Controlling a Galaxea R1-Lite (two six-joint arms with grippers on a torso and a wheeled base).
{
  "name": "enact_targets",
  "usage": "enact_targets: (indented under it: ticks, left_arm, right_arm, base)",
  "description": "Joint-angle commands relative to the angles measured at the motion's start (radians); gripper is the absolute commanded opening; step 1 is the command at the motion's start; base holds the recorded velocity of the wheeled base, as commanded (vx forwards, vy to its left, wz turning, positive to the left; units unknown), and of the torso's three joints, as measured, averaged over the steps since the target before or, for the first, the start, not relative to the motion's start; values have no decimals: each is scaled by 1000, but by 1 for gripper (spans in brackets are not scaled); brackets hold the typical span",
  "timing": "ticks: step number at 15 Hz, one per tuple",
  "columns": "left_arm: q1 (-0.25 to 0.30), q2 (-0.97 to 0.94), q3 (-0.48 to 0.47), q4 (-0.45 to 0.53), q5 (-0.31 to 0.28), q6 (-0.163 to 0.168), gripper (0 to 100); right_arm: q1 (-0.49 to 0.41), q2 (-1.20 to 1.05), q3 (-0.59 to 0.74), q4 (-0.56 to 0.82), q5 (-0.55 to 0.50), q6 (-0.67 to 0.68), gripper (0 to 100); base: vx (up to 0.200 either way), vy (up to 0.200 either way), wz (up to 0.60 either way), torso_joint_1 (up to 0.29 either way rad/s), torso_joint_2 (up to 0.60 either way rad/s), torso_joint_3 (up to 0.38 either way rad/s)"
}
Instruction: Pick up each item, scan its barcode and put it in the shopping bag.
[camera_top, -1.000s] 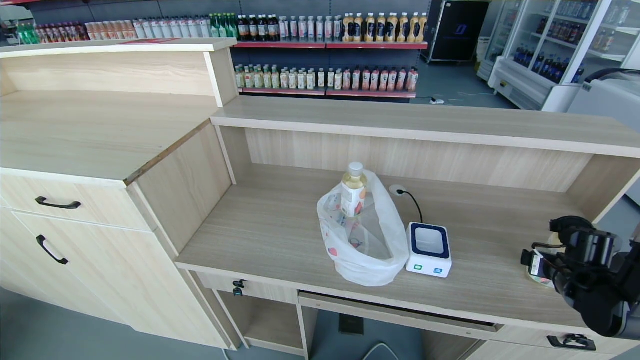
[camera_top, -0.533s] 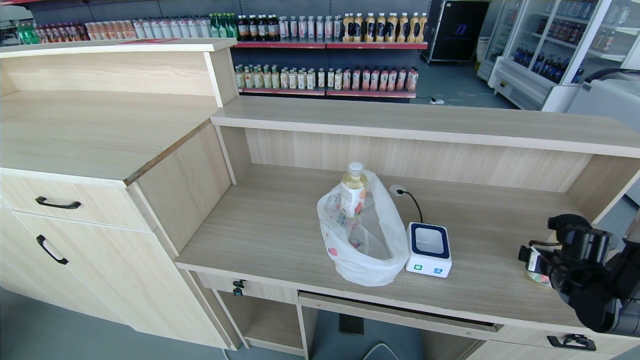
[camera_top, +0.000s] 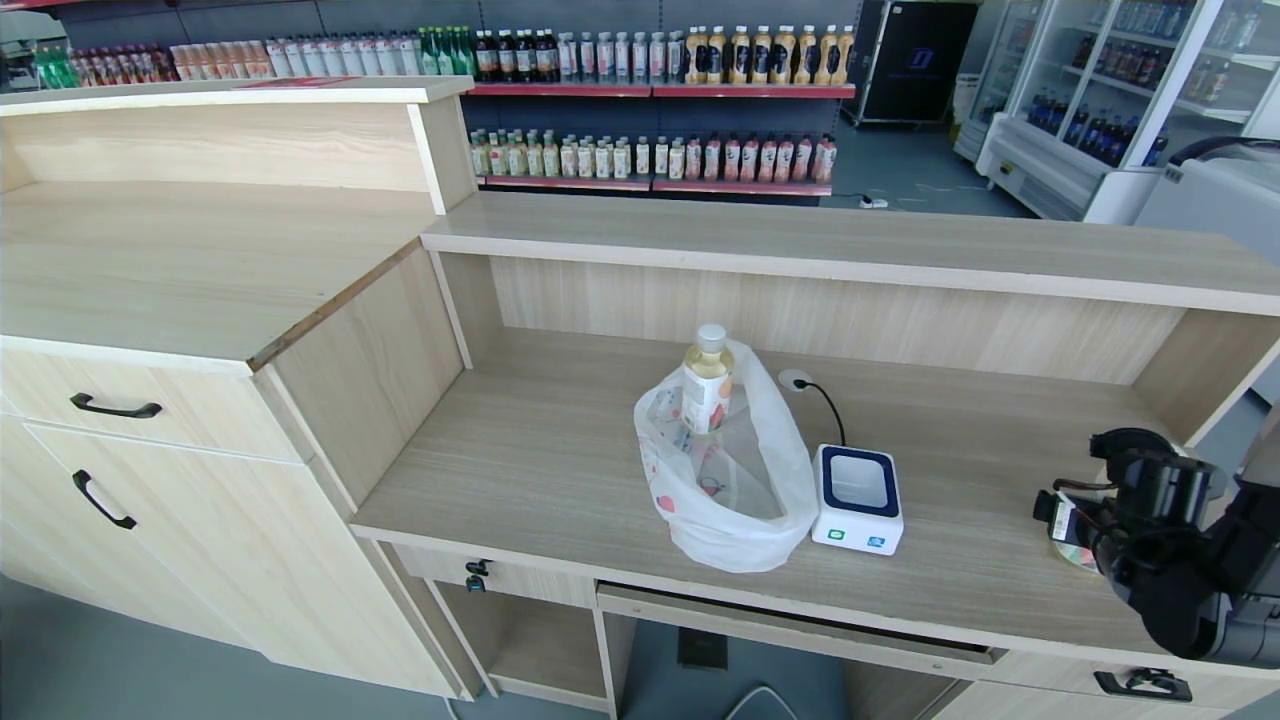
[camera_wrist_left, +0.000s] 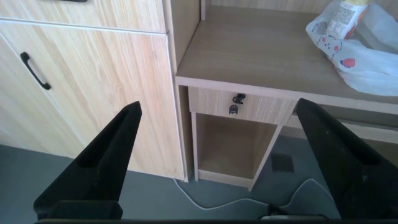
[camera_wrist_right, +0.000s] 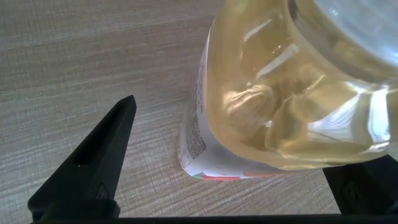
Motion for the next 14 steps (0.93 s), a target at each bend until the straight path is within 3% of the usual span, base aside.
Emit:
enact_targets:
  ticks: [1,14]
  left_arm:
    - [0,0,0,0,0,0,100]
    - [0,0,0,0,0,0,100]
  right_arm:
    - [-1,8,-4,-1,0,-16,100]
    - [-4,48,-78,-38,0,-105,100]
  base:
    - [0,0,0,0,0,0]
    - [0,0,0,0,0,0]
